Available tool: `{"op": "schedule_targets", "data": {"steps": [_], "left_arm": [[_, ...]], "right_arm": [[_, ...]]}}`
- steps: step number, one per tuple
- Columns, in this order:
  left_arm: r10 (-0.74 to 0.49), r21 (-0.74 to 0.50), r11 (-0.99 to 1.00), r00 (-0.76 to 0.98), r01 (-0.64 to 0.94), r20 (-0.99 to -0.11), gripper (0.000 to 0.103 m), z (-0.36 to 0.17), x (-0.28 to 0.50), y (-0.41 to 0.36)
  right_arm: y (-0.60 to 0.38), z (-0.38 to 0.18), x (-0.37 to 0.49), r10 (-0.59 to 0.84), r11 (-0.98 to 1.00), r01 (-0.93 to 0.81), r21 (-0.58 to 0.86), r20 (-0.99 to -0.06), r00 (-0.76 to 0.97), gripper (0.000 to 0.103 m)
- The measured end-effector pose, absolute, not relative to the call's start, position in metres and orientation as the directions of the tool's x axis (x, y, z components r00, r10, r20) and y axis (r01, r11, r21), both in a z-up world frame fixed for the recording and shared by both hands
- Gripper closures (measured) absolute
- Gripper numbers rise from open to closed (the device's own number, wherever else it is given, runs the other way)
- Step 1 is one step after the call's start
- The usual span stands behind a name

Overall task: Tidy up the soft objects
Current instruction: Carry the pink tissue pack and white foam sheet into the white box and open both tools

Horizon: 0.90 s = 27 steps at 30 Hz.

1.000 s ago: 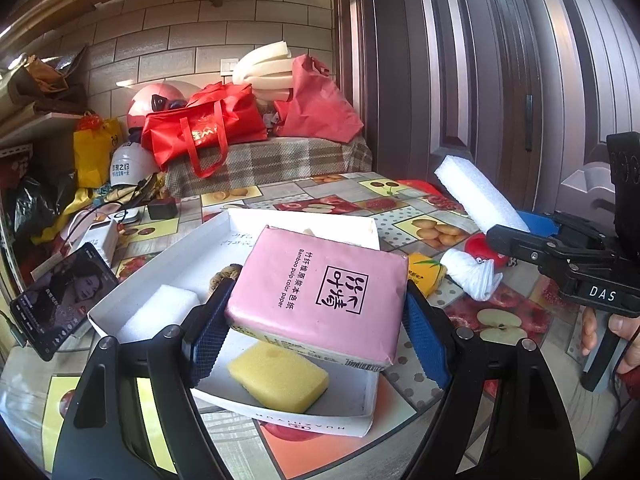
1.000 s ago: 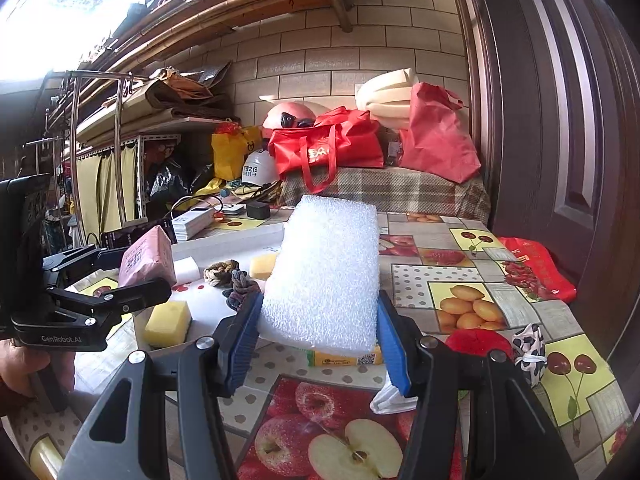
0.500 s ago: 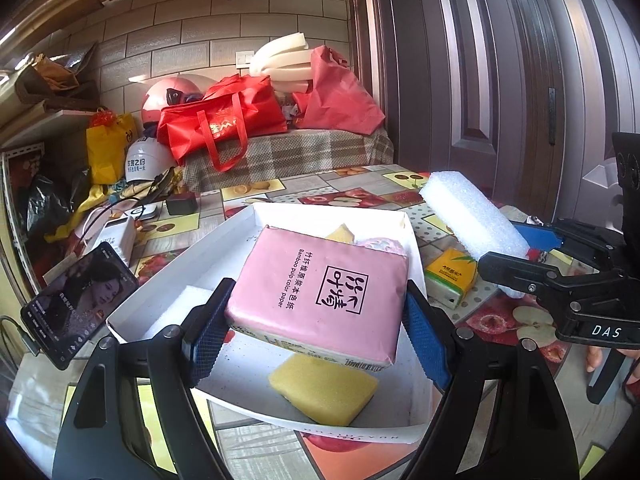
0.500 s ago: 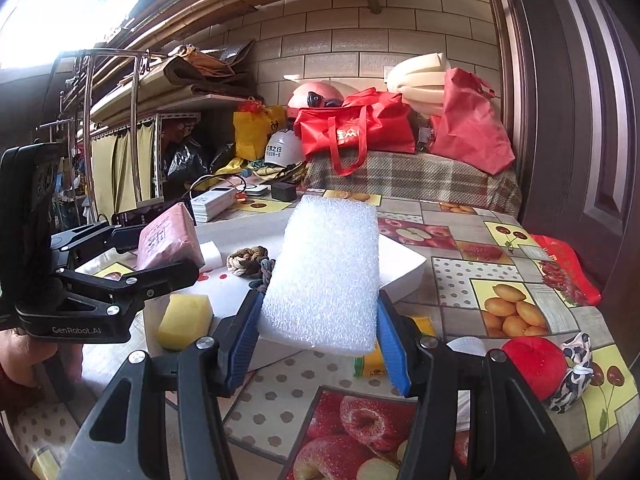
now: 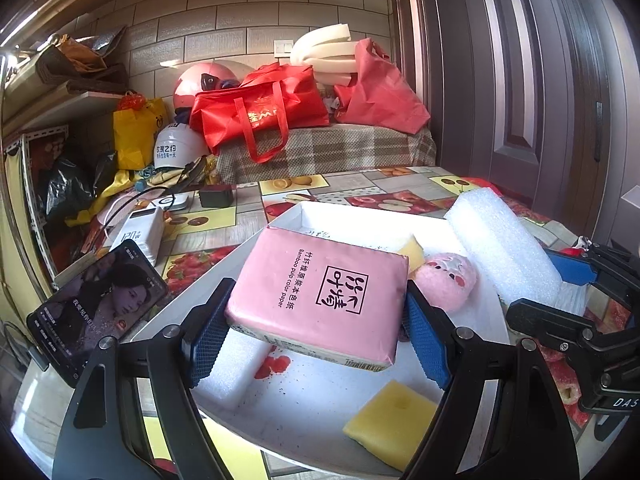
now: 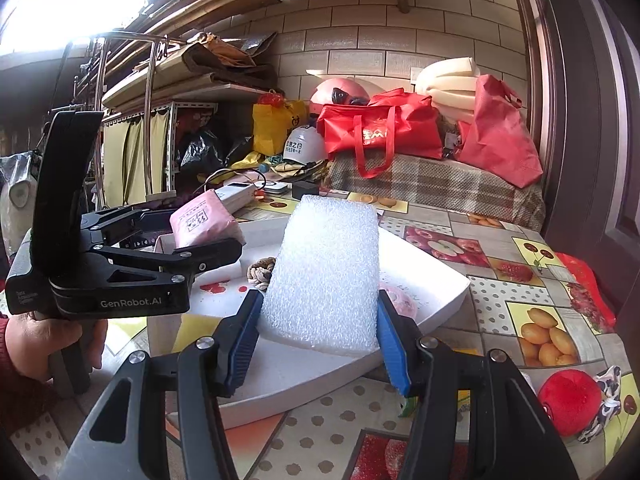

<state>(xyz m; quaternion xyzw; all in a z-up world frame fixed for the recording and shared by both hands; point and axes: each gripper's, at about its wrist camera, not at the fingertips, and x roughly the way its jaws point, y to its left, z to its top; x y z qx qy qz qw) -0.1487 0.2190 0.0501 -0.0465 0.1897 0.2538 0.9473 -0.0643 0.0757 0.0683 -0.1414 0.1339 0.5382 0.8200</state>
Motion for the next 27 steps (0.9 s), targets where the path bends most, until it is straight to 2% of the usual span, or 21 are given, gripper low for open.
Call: {"op": "schedule_targets", "data": {"steps": [8,15,27], "left_arm": [[0.496,0.011,0.846,0.78,-0.533,-0.382,0.022,0.05,-0.137,0.238],[0.516,-0.005,0.833,0.779,-0.553,-0.356,0.022,0.052,-0.137,0.248],[0.534,0.003,0.824,0.774,-0.567,-0.339,0.021,0.054,-0.132,0.251]], "right_arm": [[0.106,0.065,-0.044,0.829,0.386,-0.922,-0.037,-0.424,0.364,0.048],[0.142,0.05,-0.028,0.767,0.354,-0.935,-0.006,-0.571,0.294,0.048],[0.156,0.055,-0.011,0.757,0.44,-0.898,-0.004,-0.536,0.373,0.048]]}}
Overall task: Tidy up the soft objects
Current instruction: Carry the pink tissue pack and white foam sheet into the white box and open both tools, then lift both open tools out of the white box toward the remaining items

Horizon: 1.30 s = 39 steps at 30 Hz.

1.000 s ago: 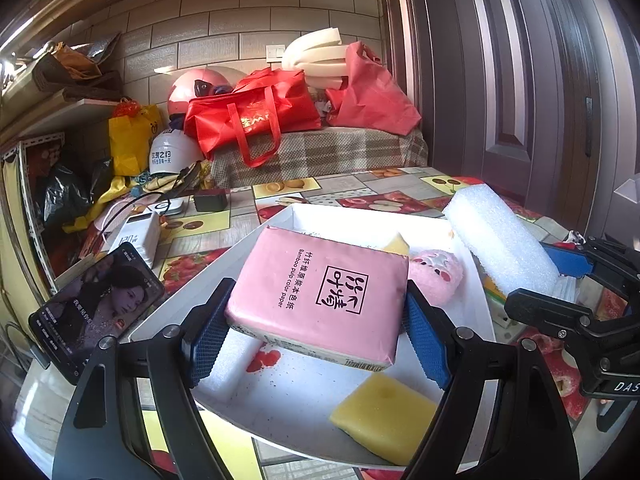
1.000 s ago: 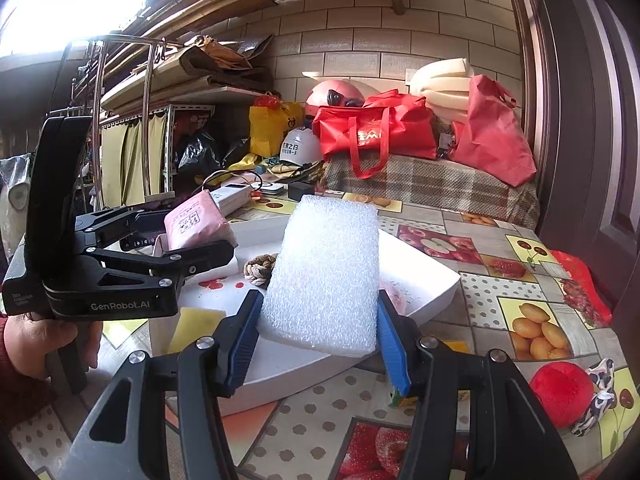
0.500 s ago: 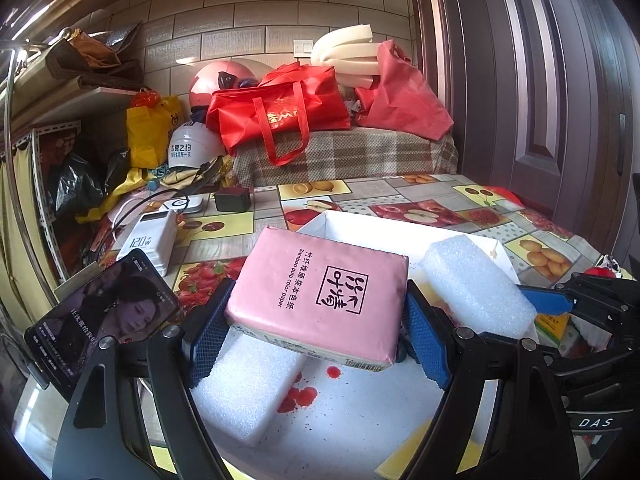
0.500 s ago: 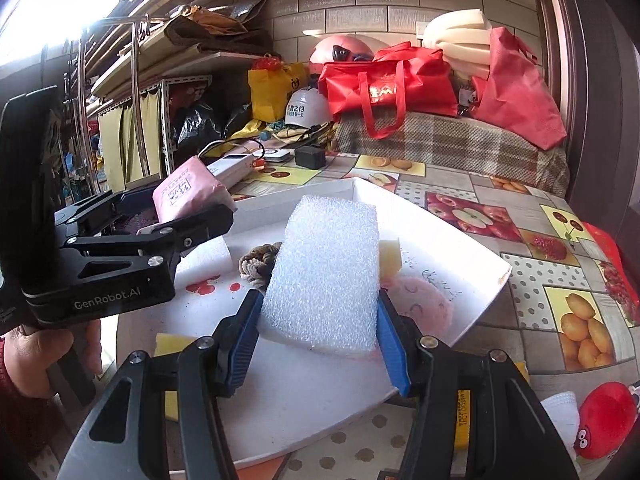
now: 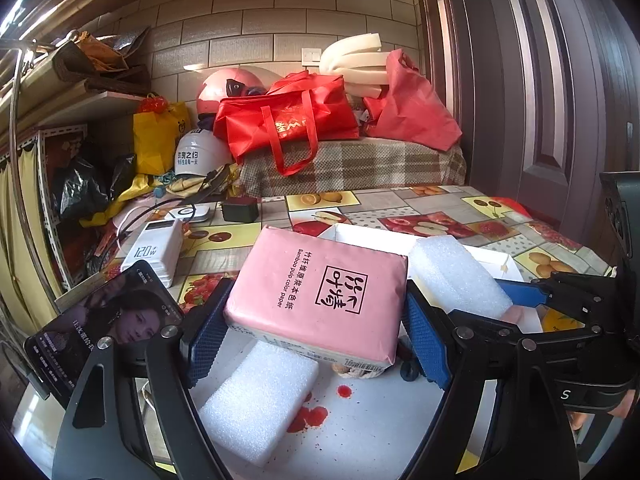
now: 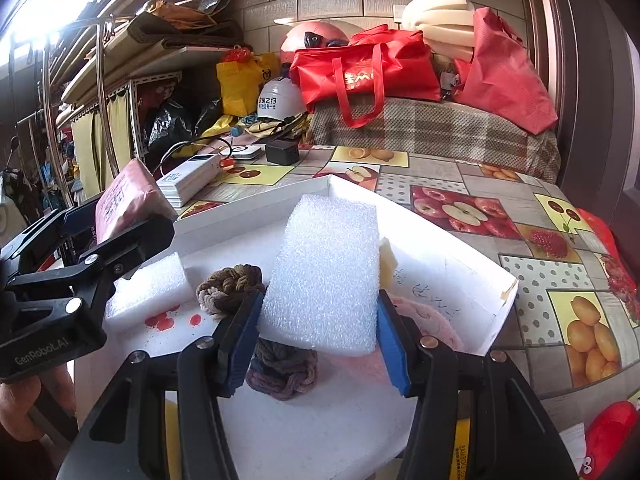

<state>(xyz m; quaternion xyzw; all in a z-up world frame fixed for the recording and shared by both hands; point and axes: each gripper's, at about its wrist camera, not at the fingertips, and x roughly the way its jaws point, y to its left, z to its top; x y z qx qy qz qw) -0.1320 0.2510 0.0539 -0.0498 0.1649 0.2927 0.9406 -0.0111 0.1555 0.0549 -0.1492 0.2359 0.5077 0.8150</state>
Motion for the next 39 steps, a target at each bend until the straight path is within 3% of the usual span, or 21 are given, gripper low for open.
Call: {"op": "schedule_targets", "data": {"steps": [5,6,8,9,12,39], "left_arm": [[0.535,-0.009,0.818,0.767,-0.575,-0.354,0.02,0.053,-0.13,0.256],[0.537,-0.012,0.817,0.768,-0.577,-0.35,0.016,0.054,-0.131,0.256],[0.543,-0.006,0.815,0.767,-0.58,-0.342,0.005,0.054,-0.131,0.254],[0.548,0.0,0.814,0.767,-0.581,-0.335,0.0,0.055,-0.132,0.253],[0.547,0.015,0.819,0.774,-0.573,-0.318,0.0,0.055,-0.133,0.249],[0.573,-0.01,0.798,0.765,-0.602,-0.294,0.0,0.057,-0.141,0.25]], "right_arm": [[0.161,0.056,-0.021,0.753,0.418,-0.906,-0.061,-0.535,0.383,0.044],[0.163,0.055,-0.022,0.747,0.421,-0.904,-0.073,-0.538,0.391,0.027],[0.164,0.056,-0.024,0.741,0.43,-0.898,-0.095,-0.53,0.412,0.01],[0.163,0.057,-0.025,0.745,0.431,-0.897,-0.101,-0.521,0.417,0.008],[0.16,0.059,-0.025,0.753,0.435,-0.894,-0.106,-0.502,0.426,0.0],[0.144,0.066,-0.026,0.774,0.498,-0.863,-0.08,-0.407,0.484,0.0]]}}
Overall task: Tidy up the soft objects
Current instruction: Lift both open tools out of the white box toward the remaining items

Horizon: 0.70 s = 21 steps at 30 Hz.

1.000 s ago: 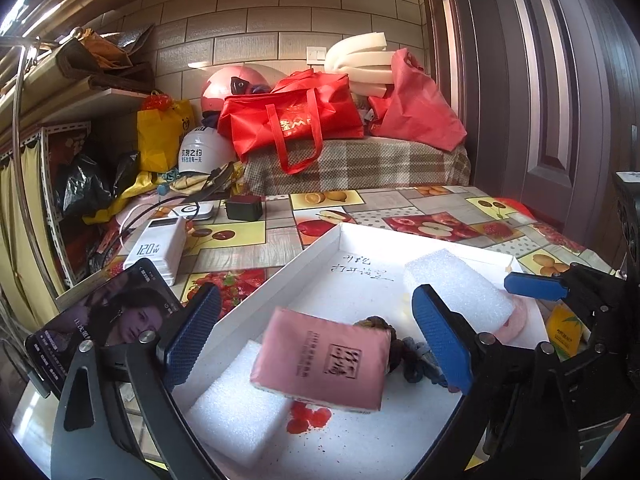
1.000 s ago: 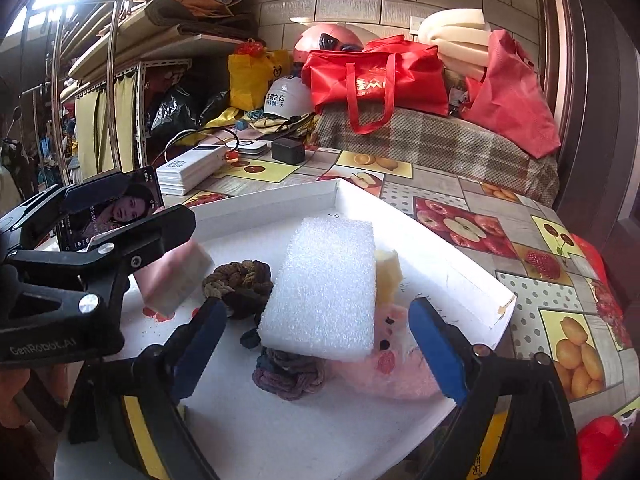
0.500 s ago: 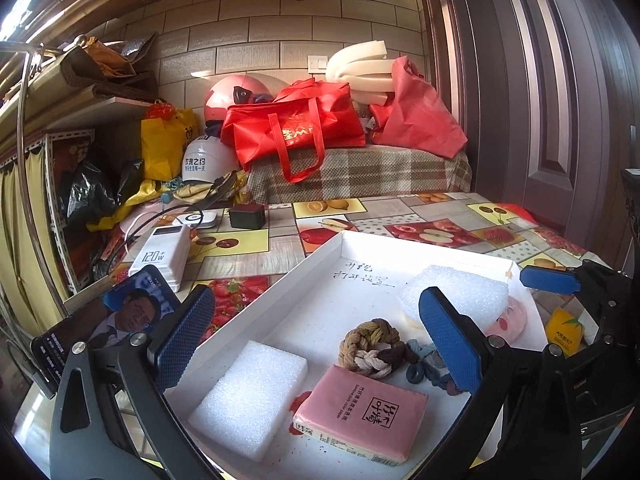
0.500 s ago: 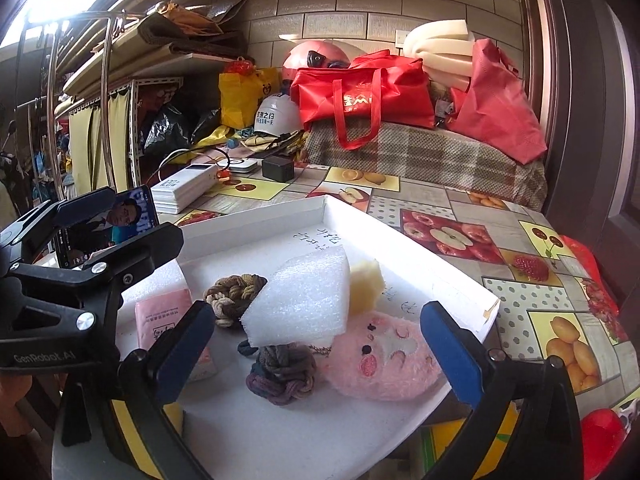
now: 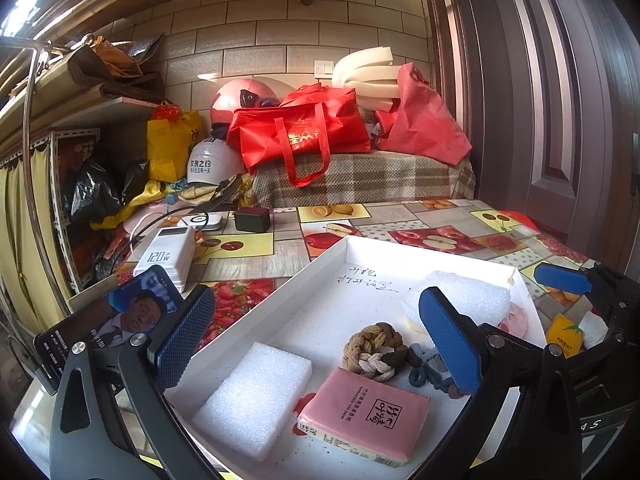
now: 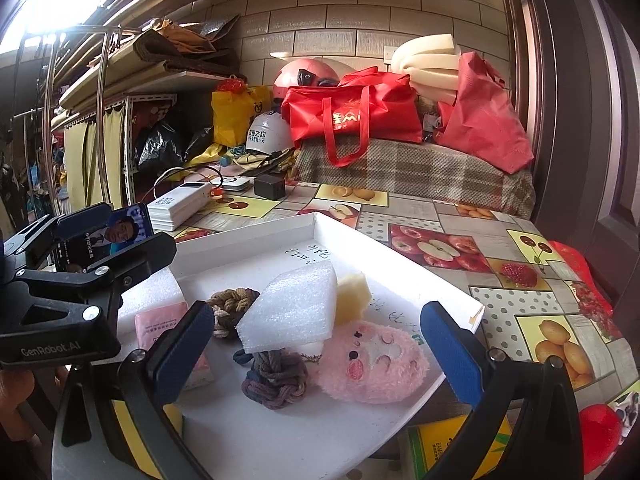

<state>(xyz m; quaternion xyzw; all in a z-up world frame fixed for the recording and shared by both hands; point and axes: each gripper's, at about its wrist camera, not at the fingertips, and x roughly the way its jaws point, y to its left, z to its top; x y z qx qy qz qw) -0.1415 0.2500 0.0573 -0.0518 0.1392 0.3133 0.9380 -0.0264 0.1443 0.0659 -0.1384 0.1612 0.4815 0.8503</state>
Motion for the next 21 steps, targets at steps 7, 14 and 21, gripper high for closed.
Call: {"op": "schedule_targets", "data": {"steps": [7,14,21], "left_arm": [[0.582,-0.02,0.791,0.764,-0.611,-0.279,0.0,0.058,-0.144,0.25],[0.603,-0.041,0.773,0.754,-0.633,-0.261,0.0,0.059,-0.156,0.245],[0.54,-0.059,0.82,0.803,-0.569,-0.252,0.0,0.059,-0.165,0.212]], "right_arm": [[0.141,0.066,-0.025,0.77,0.518,-0.852,-0.07,-0.396,0.501,0.0],[0.109,0.073,-0.03,0.769,0.591,-0.806,-0.023,-0.288,0.572,0.0],[0.049,0.082,-0.041,0.741,0.66,-0.751,0.029,-0.187,0.645,0.0]]}}
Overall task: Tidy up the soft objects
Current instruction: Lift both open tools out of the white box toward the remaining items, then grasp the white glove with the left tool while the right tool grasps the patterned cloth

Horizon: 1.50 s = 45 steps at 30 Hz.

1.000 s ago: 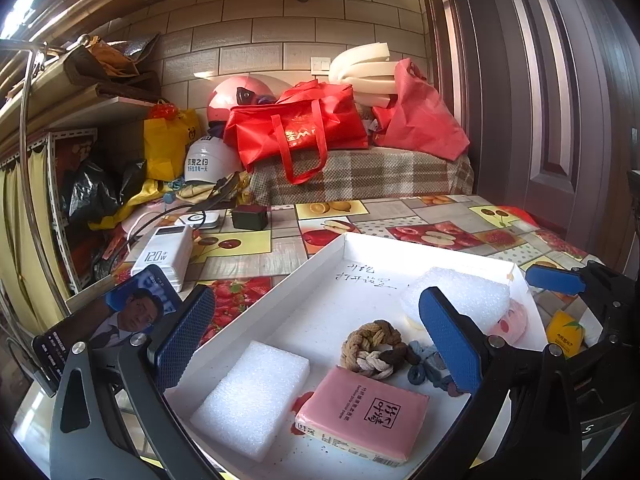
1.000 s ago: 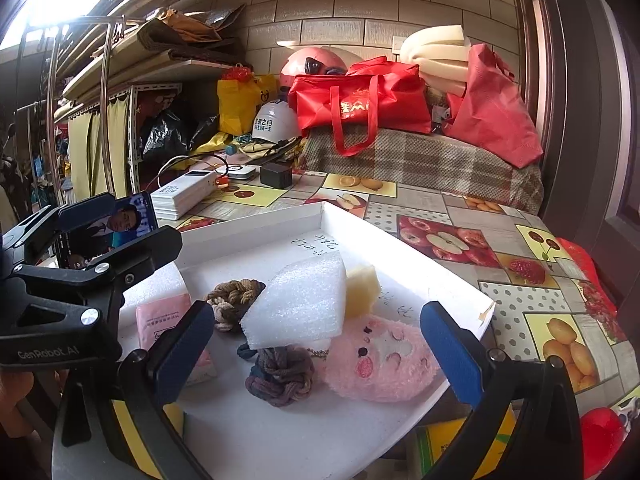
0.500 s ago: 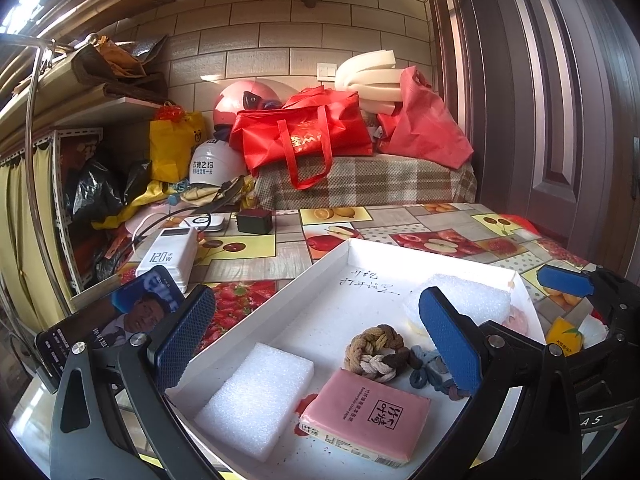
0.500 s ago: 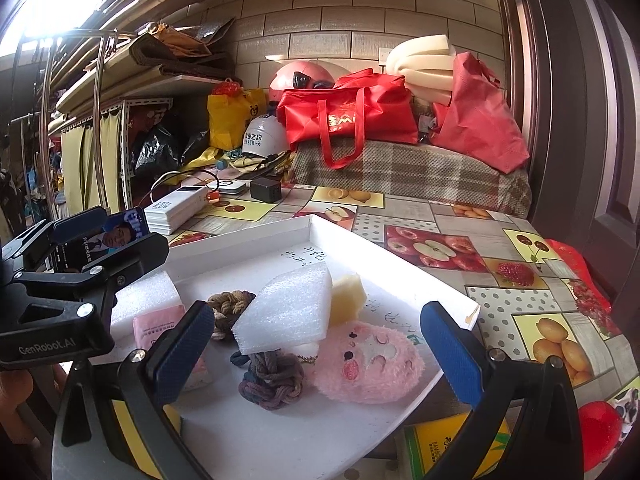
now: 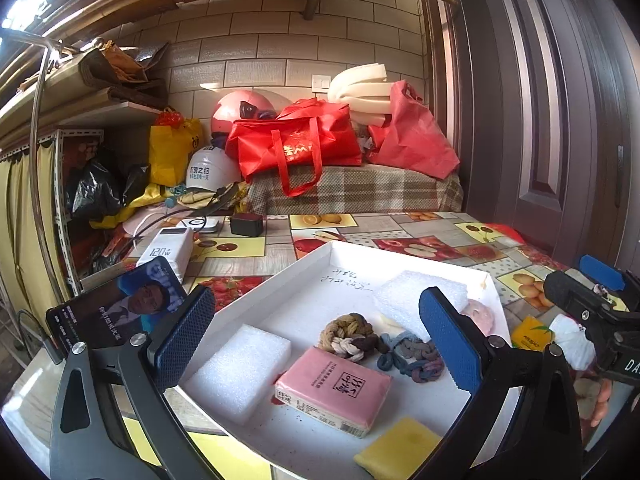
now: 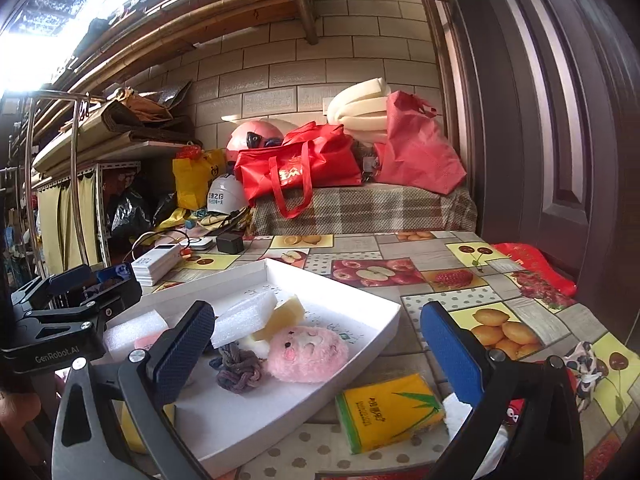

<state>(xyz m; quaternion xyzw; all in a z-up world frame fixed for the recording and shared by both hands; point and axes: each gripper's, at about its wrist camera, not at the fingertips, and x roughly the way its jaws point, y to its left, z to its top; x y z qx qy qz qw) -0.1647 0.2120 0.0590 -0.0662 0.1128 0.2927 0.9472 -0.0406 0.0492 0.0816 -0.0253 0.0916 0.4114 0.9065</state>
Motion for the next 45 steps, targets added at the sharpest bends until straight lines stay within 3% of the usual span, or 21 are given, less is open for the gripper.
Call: {"op": "schedule_targets", "data": {"steps": [4,7,10,18,23,26,28,32,34,35,41,45], "left_arm": [[0.436,-0.061,0.881,0.855,-0.469,-0.281,0.0,0.059,-0.157,0.187],[0.393,0.0,0.912,0.873,-0.411,-0.289,0.0,0.059,-0.148,0.162],[0.293,0.002,0.951,0.902,-0.308,-0.317,0.0,0.059,-0.138,0.141],[-0.03,-0.103,0.994,0.898,-0.018,-0.439,0.001,0.054,-0.086,0.085],[-0.074,-0.114,0.993,0.815,0.009,-0.575,0.003,0.042,-0.031,0.052],[-0.074,-0.099,0.995,0.788,0.016,-0.611,0.018,0.038,-0.007,0.04],[-0.07,-0.081,0.996,0.777,0.024,-0.626,0.022,0.036,0.007,0.033],[-0.044,-0.034,0.999,0.729,0.029,-0.683,0.04,0.027,0.032,0.02],[-0.029,-0.019,1.0,0.695,0.022,-0.718,0.057,0.02,0.039,0.018],[-0.037,-0.028,0.999,0.685,0.025,-0.727,0.07,0.018,0.041,0.019],[-0.048,-0.032,0.999,0.729,0.035,-0.682,0.072,0.025,0.031,0.019],[-0.026,0.0,0.999,0.808,0.032,-0.589,0.072,0.04,0.012,0.016]], "right_arm": [[-0.01,0.093,-0.035,0.701,0.712,-0.691,0.124,-0.082,0.708,0.0],[-0.042,0.094,-0.02,0.705,0.709,-0.698,0.098,-0.08,0.705,0.0],[-0.063,0.089,0.007,0.659,0.747,-0.664,0.035,-0.174,0.732,0.0],[-0.108,0.065,0.088,0.595,0.769,-0.628,0.115,-0.488,0.639,0.0],[-0.108,0.054,0.102,0.619,0.735,-0.656,0.172,-0.565,0.546,0.001],[-0.103,0.052,0.106,0.617,0.728,-0.667,0.158,-0.574,0.537,0.011],[-0.099,0.052,0.115,0.62,0.73,-0.663,0.167,-0.571,0.539,0.017],[-0.092,0.043,0.136,0.628,0.727,-0.642,0.242,-0.614,0.479,0.027],[-0.093,0.041,0.14,0.652,0.706,-0.651,0.28,-0.616,0.442,0.044],[-0.095,0.041,0.14,0.668,0.693,-0.657,0.297,-0.606,0.431,0.067],[-0.103,0.046,0.133,0.684,0.691,-0.655,0.305,-0.569,0.456,0.072],[-0.114,0.054,0.122,0.684,0.708,-0.642,0.296,-0.513,0.518,0.072]]}}
